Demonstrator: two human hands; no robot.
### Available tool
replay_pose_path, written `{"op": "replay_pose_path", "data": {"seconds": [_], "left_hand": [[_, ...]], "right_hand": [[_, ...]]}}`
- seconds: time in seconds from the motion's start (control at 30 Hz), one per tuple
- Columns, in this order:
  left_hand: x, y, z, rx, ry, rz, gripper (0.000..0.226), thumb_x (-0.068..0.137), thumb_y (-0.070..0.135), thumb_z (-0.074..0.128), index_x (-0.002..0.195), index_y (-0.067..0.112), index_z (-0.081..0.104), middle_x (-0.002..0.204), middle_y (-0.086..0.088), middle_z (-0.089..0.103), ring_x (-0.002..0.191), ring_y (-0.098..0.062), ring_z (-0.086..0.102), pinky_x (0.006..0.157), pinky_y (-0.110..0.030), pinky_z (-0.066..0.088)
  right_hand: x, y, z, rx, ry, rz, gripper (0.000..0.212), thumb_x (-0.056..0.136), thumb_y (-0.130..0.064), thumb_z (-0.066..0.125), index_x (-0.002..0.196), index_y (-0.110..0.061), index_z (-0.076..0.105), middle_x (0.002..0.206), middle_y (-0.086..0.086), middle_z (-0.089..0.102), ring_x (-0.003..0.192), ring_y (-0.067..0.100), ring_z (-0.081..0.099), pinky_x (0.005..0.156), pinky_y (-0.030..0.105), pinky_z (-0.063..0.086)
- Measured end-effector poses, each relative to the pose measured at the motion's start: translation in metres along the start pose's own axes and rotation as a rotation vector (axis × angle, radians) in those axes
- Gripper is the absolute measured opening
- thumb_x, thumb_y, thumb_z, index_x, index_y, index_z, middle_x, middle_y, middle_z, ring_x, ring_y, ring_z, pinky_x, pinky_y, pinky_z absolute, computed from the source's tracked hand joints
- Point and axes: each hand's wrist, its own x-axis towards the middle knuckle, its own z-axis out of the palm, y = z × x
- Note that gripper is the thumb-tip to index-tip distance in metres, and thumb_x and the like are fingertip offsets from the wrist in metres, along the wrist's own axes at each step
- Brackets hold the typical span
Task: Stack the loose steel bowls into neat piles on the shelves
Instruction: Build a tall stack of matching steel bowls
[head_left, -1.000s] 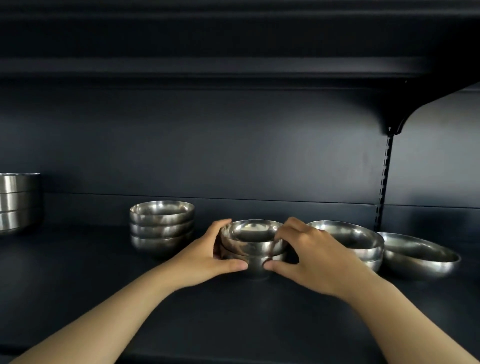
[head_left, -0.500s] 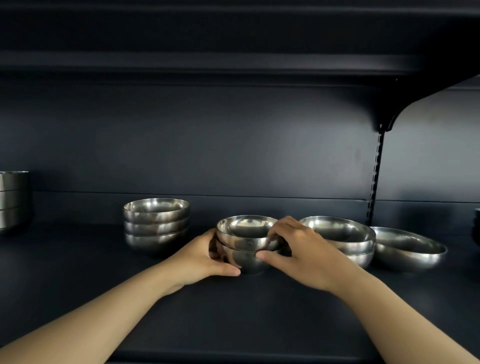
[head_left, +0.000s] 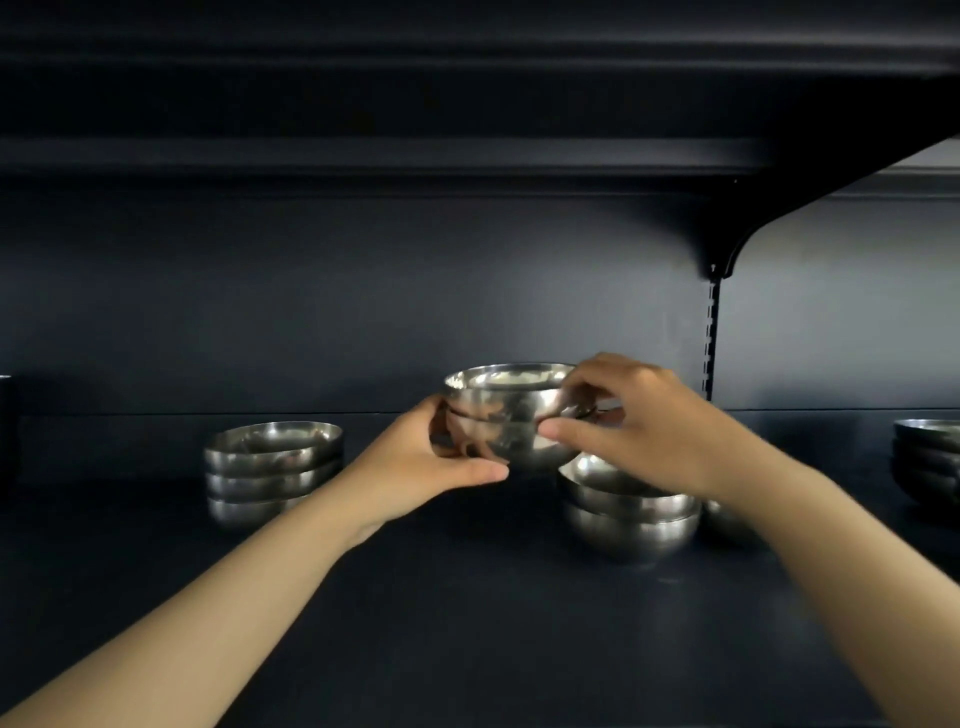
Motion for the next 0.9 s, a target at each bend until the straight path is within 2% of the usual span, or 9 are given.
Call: {"op": "replay_pose_path", "data": {"seconds": [0.13, 0.23, 0.3, 0.5, 0.63, 0.77, 0.9], "left_hand": [[0.026, 0.029, 0.033, 0.000, -0.003, 0.023, 0.063, 0.049, 0.043, 0.084, 0.106, 0.035, 0.059, 0.097, 0.011, 0.072, 0.093, -0.004, 0.067, 0.094, -0.031, 0.049], [0.039, 0.036, 0.059, -0.034, -0.049, 0.028, 0.050, 0.063, 0.027, 0.084, 0.105, 0.033, 0.059, 0.093, 0.014, 0.072, 0.091, -0.001, 0.067, 0.088, -0.026, 0.049], [0.041, 0.033, 0.073, -0.036, -0.073, 0.019, 0.048, 0.066, 0.021, 0.083, 0.106, 0.033, 0.058, 0.090, 0.015, 0.073, 0.092, -0.001, 0.067, 0.089, -0.026, 0.049], [0.038, 0.020, 0.092, 0.057, -0.064, -0.043, 0.054, 0.065, 0.032, 0.082, 0.112, 0.035, 0.054, 0.093, 0.020, 0.072, 0.093, 0.010, 0.061, 0.081, -0.015, 0.042], [0.038, 0.014, 0.096, 0.094, -0.027, -0.049, 0.053, 0.065, 0.036, 0.081, 0.111, 0.039, 0.055, 0.100, 0.028, 0.067, 0.100, 0.015, 0.056, 0.088, -0.015, 0.040], [0.038, 0.011, 0.096, 0.100, -0.024, -0.048, 0.052, 0.066, 0.036, 0.081, 0.111, 0.039, 0.055, 0.103, 0.026, 0.067, 0.104, 0.013, 0.055, 0.093, -0.017, 0.038], [0.038, 0.010, 0.094, 0.093, -0.070, -0.053, 0.048, 0.068, 0.037, 0.079, 0.109, 0.041, 0.055, 0.105, 0.029, 0.066, 0.103, 0.016, 0.054, 0.089, -0.015, 0.038]], "right_hand": [[-0.009, 0.029, -0.037, 0.024, 0.031, 0.047, 0.044, 0.066, -0.066, 0.057, 0.085, -0.027, 0.064, 0.089, -0.010, 0.062, 0.088, 0.008, 0.061, 0.085, 0.038, 0.052], [-0.017, 0.052, -0.052, 0.037, 0.026, 0.077, 0.047, 0.063, -0.070, 0.056, 0.083, -0.028, 0.065, 0.087, -0.009, 0.063, 0.088, 0.007, 0.061, 0.086, 0.038, 0.052], [-0.023, 0.065, -0.054, 0.024, 0.007, 0.087, 0.047, 0.063, -0.070, 0.055, 0.082, -0.028, 0.064, 0.085, -0.010, 0.063, 0.084, 0.005, 0.061, 0.085, 0.035, 0.052], [-0.032, 0.091, -0.043, 0.021, -0.073, 0.060, 0.037, 0.071, -0.064, 0.057, 0.084, -0.029, 0.062, 0.085, -0.012, 0.061, 0.082, 0.005, 0.060, 0.084, 0.035, 0.053], [-0.036, 0.099, -0.038, 0.060, -0.083, 0.073, 0.055, 0.065, -0.073, 0.049, 0.087, -0.025, 0.063, 0.088, -0.009, 0.064, 0.087, 0.009, 0.062, 0.086, 0.038, 0.052], [-0.037, 0.104, -0.036, 0.101, -0.060, 0.086, 0.051, 0.064, -0.074, 0.051, 0.083, -0.027, 0.063, 0.085, -0.009, 0.066, 0.086, 0.009, 0.063, 0.086, 0.038, 0.052], [-0.038, 0.107, -0.031, 0.093, -0.061, 0.076, 0.049, 0.066, -0.074, 0.051, 0.082, -0.029, 0.062, 0.084, -0.009, 0.066, 0.083, 0.009, 0.063, 0.084, 0.039, 0.053]]}}
